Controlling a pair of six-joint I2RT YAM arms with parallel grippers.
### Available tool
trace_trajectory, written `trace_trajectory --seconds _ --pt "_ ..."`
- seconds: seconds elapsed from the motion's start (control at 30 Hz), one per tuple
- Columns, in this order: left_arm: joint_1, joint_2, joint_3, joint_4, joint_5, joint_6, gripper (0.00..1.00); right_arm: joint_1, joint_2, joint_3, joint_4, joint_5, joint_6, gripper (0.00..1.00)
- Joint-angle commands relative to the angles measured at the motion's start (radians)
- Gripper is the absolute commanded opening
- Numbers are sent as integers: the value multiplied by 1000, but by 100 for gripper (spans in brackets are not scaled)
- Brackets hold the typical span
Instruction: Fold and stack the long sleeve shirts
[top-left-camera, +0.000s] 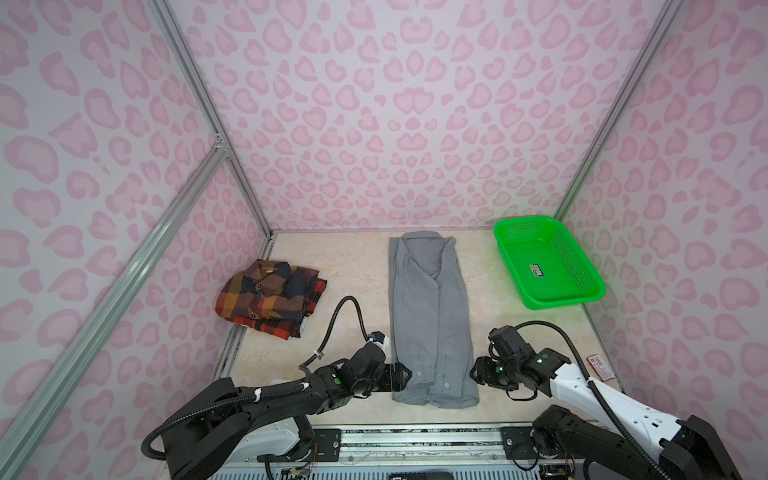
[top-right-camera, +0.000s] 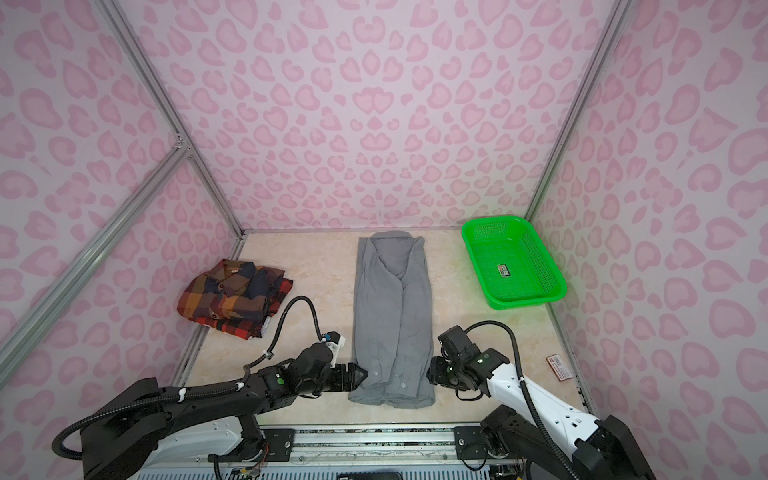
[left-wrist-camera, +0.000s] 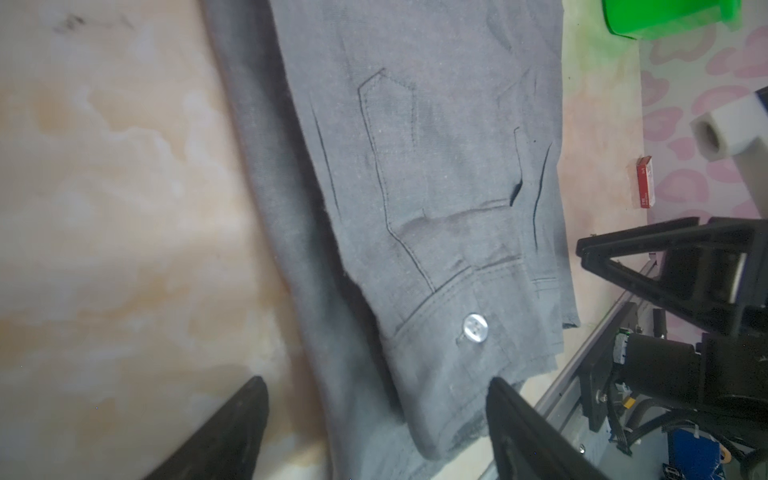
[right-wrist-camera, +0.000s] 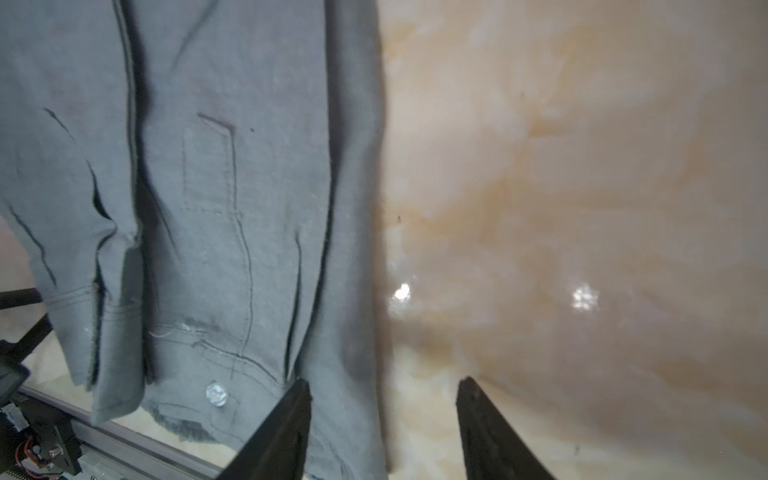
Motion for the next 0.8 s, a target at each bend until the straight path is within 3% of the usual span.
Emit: trace_trajectory --seconds 0.0,0.2,0.43,0.63,0.77 --pt "0 16 -10 -29 34 -17 84 23 -2 -33 62 -47 63 58" --pt "-23 80 -4 9 55 -32 83 70 5 -108 223 -86 159 58" --pt "-56 117 -4 22 33 -51 70 123 25 -151 344 -95 236 54" --pt "-65 132 -2 29 32 -53 57 139 27 -161 373 -72 250 43" --pt "-71 159 8 65 38 -50 47 146 50 -169 410 -82 250 31"
